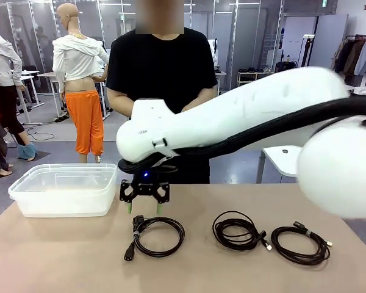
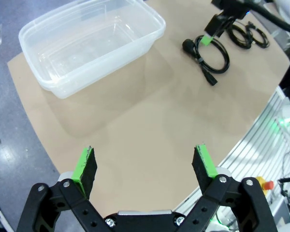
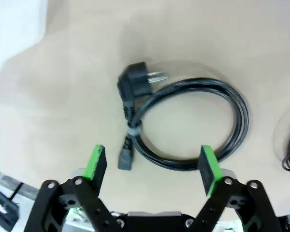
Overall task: Organize and store the cables.
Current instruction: Place the Power Cable into the Organizing box.
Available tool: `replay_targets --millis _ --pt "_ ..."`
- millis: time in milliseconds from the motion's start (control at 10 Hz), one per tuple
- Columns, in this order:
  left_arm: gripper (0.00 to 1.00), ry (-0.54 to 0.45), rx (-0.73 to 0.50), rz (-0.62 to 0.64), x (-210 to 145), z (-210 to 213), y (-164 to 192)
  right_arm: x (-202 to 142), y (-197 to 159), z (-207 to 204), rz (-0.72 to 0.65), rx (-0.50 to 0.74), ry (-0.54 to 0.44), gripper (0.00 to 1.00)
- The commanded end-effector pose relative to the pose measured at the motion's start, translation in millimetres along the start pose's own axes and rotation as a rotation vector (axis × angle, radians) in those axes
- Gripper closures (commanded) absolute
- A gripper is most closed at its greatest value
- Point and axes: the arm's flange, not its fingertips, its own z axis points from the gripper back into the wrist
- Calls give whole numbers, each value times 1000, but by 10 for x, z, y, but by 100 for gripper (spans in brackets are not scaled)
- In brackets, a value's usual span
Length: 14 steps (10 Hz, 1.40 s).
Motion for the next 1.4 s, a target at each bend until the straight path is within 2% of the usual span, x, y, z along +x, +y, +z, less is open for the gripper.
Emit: replay_targets --millis 0,200,300,400,500,700,800,900,1000,1300 --pt "0 -11 -15 -14 -4 18 16 -382 -493 297 152 32 -12 0" --pt "0 -11 -15 -14 -4 18 16 -438 -1115 558 288 150 -52 0" --pt "0 -11 -15 -14 -4 18 16 -476 -1443 622 302 105 -75 0" --pt "0 -11 -15 -14 -4 18 16 -579 -1766 664 361 109 -127 0" --pt "0 -11 -15 -14 -4 18 16 -626 -1941 666 389 132 -160 0" --pt "0 -11 -15 -14 -4 18 16 -750 -2117 676 491 139 -257 0" --pt "0 -11 -15 -14 -4 18 16 -770 -2078 658 499 136 -289 0" --pt "0 -11 -15 -14 -4 18 16 -711 -1935 580 485 136 -289 0" --pt "0 -11 -15 -14 -4 18 16 -661 -2131 723 457 95 -241 0" --pt "0 -11 -15 -14 -4 18 16 -661 -2131 723 457 95 -241 0"
